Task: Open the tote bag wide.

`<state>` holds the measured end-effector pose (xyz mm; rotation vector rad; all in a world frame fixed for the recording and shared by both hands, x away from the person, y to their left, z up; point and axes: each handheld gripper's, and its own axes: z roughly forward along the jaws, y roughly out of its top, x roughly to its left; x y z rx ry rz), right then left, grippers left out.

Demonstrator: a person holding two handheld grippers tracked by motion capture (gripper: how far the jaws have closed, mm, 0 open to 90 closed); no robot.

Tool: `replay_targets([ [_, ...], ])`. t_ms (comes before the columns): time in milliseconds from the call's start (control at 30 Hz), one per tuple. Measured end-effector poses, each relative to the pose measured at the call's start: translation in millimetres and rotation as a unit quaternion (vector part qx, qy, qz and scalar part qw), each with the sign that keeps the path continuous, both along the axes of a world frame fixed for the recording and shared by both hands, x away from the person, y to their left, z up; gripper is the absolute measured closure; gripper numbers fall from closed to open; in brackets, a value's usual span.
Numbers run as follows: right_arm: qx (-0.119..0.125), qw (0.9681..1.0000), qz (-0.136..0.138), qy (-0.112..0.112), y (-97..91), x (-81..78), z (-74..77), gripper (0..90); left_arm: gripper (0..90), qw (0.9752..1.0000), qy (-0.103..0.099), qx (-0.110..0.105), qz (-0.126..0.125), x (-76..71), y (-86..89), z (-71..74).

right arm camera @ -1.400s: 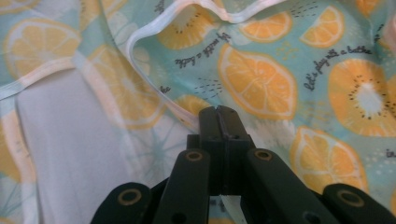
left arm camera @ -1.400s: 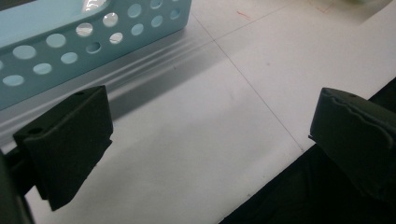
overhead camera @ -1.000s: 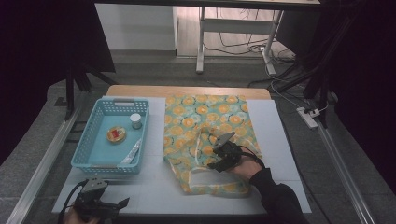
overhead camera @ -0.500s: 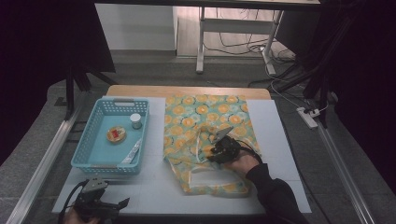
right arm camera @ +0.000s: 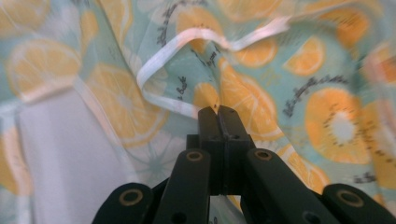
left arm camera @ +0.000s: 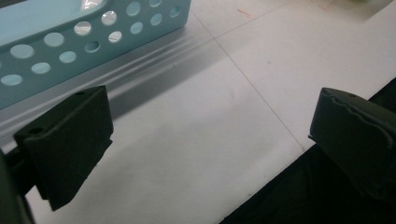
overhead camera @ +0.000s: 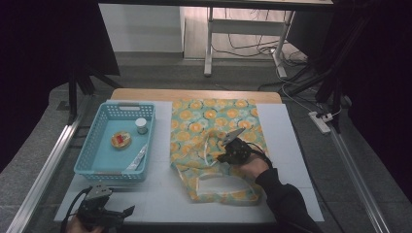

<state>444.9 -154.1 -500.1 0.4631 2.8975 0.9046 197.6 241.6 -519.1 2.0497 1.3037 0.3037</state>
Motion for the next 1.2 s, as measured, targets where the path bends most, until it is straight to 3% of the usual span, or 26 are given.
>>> replay_targets([
  [200,0.035,0.9992,-0.020,0.009,-2.6,4.3,23.2,89.9,0.0,1.0000,0.000,0.000,0.000,0.0,0.1,0.0],
  [300,0.035,0.9992,-0.018,0.006,-1.9,4.9,31.4,89.8,0.0,1.0000,0.000,0.000,0.000,0.0,0.1,0.0],
  [533,0.021,0.9996,-0.017,0.001,-0.2,1.8,22.6,90.0,0.0,1.0000,0.000,0.000,0.000,-0.1,0.0,0.1],
  [667,0.037,0.9991,-0.020,0.008,-0.7,3.3,25.0,90.0,0.0,1.0000,0.000,-0.001,0.000,0.0,0.1,0.0],
  [933,0.074,0.9969,-0.024,0.008,2.9,7.8,59.0,90.0,0.0,1.0000,-0.001,-0.001,-0.001,-0.2,0.0,0.1],
  [1200,0.075,0.9964,-0.031,-0.025,17.7,17.1,89.6,90.0,0.0,1.0000,-0.002,-0.005,-0.001,-0.5,1.1,0.3],
])
